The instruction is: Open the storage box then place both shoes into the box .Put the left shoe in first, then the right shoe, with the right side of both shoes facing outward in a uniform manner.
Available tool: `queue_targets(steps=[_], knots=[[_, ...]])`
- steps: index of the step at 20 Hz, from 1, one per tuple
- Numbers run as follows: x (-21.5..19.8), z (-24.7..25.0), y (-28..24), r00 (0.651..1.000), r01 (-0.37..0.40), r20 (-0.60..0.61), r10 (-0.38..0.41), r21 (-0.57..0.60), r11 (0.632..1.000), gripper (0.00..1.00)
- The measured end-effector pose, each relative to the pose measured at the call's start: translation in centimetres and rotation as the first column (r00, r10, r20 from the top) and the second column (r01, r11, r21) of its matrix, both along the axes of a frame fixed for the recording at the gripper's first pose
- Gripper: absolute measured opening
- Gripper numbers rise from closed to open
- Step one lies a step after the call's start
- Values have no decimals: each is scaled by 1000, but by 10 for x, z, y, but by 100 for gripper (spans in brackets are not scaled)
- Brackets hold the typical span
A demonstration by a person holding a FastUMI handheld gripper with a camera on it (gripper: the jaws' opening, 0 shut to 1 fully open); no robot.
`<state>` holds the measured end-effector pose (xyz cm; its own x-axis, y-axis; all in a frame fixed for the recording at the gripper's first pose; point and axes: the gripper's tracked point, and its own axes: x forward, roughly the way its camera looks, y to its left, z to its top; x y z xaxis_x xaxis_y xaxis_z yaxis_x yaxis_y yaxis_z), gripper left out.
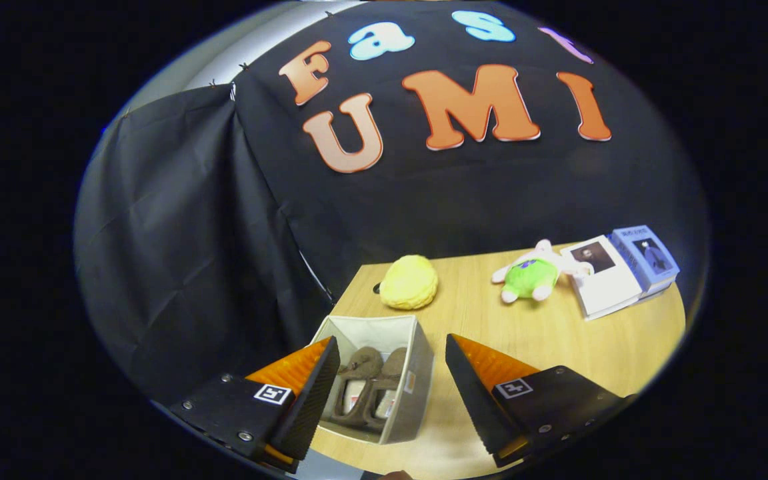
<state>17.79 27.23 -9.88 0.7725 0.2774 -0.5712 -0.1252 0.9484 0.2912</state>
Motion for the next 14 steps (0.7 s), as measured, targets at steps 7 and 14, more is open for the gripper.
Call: queue_targets(steps=[7, 14], knots=[[-40, 59, -71, 953, 7, 302, 28, -116, 993, 98], [-87, 100, -151, 874, 81, 486, -6, -134, 988, 98]])
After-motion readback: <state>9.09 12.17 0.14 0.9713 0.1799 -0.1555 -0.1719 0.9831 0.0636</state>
